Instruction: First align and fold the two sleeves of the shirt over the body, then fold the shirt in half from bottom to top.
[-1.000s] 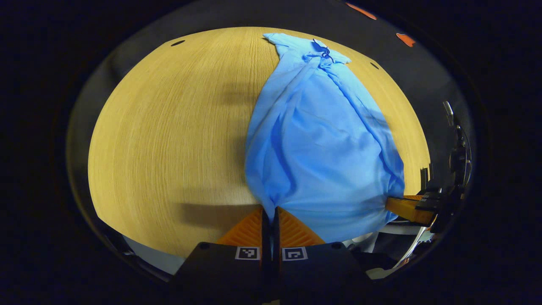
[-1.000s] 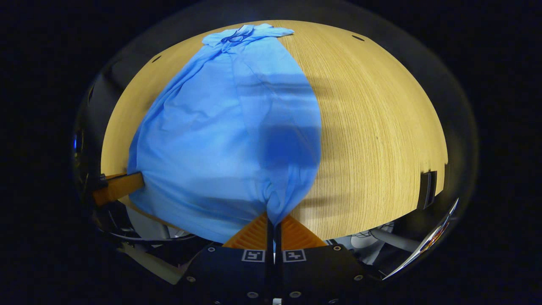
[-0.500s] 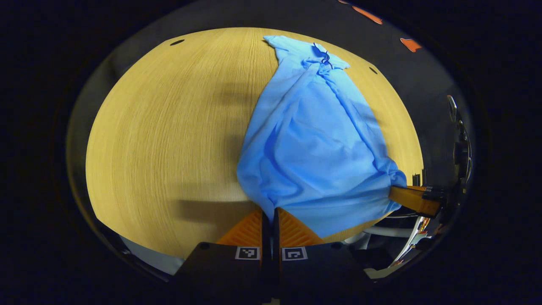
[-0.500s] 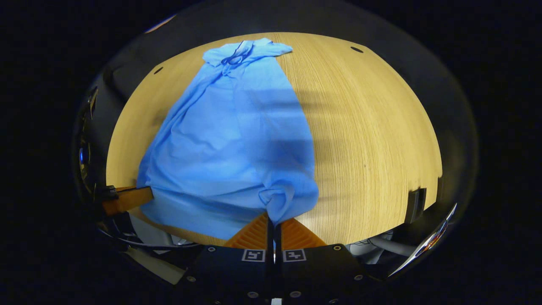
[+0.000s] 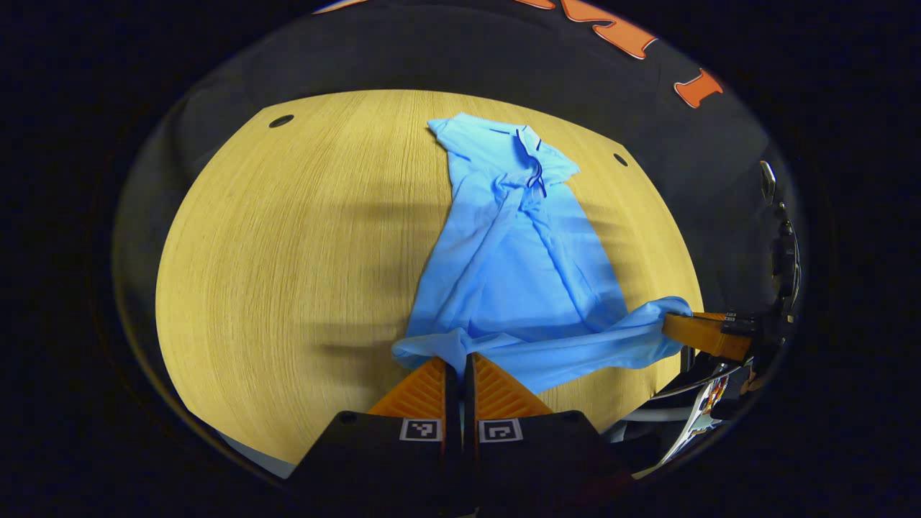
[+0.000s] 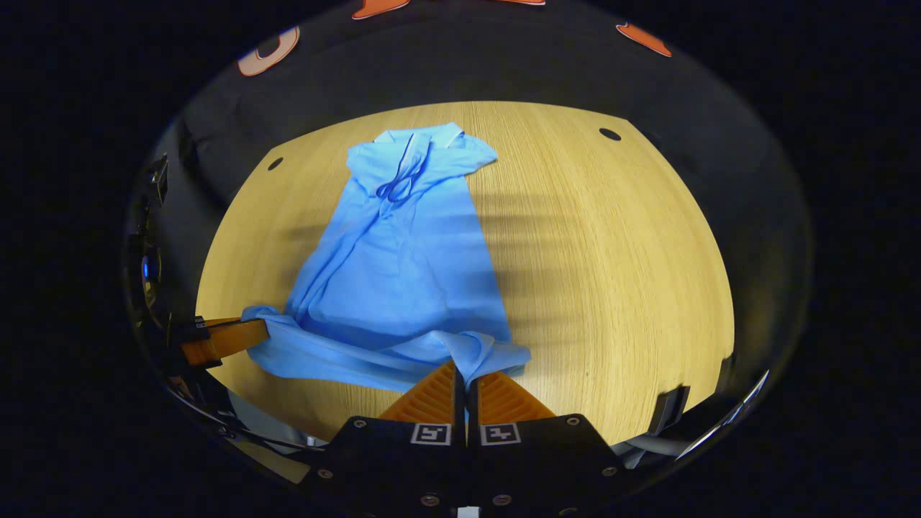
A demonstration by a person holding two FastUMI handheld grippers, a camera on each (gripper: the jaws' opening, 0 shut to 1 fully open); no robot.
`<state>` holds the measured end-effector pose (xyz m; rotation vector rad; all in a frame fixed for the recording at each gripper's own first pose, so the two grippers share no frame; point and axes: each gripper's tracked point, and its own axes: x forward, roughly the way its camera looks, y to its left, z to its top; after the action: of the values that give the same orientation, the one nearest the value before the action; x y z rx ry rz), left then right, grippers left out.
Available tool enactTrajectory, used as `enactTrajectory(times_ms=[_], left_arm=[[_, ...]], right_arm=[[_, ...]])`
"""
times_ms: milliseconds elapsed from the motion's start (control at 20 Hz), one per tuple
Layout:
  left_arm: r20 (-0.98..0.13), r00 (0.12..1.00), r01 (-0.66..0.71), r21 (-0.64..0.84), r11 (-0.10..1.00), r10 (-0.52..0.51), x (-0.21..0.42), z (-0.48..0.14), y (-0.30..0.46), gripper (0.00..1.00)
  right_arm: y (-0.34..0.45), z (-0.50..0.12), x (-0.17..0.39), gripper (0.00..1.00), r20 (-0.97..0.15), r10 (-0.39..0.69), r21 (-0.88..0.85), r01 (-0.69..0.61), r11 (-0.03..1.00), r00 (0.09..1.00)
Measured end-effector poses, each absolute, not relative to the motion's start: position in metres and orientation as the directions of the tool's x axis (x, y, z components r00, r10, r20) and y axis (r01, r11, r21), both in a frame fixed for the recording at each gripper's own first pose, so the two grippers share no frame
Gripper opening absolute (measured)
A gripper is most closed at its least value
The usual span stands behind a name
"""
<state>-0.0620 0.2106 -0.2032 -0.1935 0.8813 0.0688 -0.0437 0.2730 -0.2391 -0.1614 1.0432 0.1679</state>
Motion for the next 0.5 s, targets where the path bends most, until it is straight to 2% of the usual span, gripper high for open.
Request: enactTrajectory(times_ms=[500], left_arm=[[-0.684,0.730,-0.128,-0.109,0.986,0.019,0.041,-0.138,0.232,0.05]], right_arm=[[0.292,-0.190,0.072,0.01,-0.794,0.103,-0.066,-0.255,0.965,0.599]])
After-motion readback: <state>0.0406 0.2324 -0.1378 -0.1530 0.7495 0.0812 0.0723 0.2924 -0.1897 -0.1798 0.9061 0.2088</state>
